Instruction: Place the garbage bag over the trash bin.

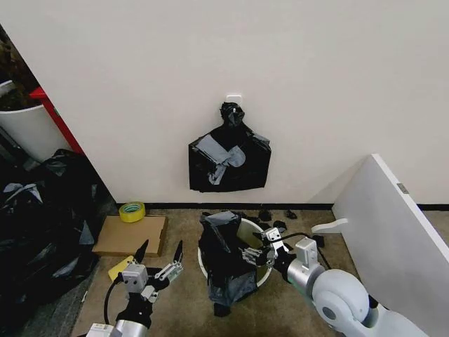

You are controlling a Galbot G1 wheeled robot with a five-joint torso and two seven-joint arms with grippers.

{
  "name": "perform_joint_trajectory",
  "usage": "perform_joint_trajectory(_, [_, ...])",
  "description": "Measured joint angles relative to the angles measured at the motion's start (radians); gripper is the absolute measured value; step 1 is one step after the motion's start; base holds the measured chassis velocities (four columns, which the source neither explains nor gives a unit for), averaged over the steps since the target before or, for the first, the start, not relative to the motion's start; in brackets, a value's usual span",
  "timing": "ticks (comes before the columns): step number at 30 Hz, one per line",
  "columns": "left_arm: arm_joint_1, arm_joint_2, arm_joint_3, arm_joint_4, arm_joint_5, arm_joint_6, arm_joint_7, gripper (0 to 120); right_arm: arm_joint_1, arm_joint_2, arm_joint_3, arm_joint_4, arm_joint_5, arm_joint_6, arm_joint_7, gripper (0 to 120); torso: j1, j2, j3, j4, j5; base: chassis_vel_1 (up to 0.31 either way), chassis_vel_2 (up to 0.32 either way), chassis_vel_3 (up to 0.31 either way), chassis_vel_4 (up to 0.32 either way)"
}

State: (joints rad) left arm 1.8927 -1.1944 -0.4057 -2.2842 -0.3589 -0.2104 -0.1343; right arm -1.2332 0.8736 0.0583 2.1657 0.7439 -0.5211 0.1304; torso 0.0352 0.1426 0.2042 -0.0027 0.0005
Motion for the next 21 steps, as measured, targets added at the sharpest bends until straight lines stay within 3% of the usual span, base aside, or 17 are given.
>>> perform_joint_trajectory(13, [-0.017, 0.046, 0.015, -0.001, -0.011, 0.064, 0.012, 99, -0.007, 0.001, -0.013, 0.002, 0.048, -0.002, 0.018, 0, 0.000, 0.000, 0.000, 0.0001, 0.0000, 0.000, 0.000, 0.000, 0.000])
perform_joint_trajectory(21, [-0.012, 0.082, 0.029, -0.010, -0.004, 0.091, 0.019, 98, -0.033, 0.058, -0.006, 0.082, 0.228, 0.026, 0.111, 0, 0.000, 0.000, 0.000, 0.0000, 0.0000, 0.000, 0.000, 0.000, 0.000])
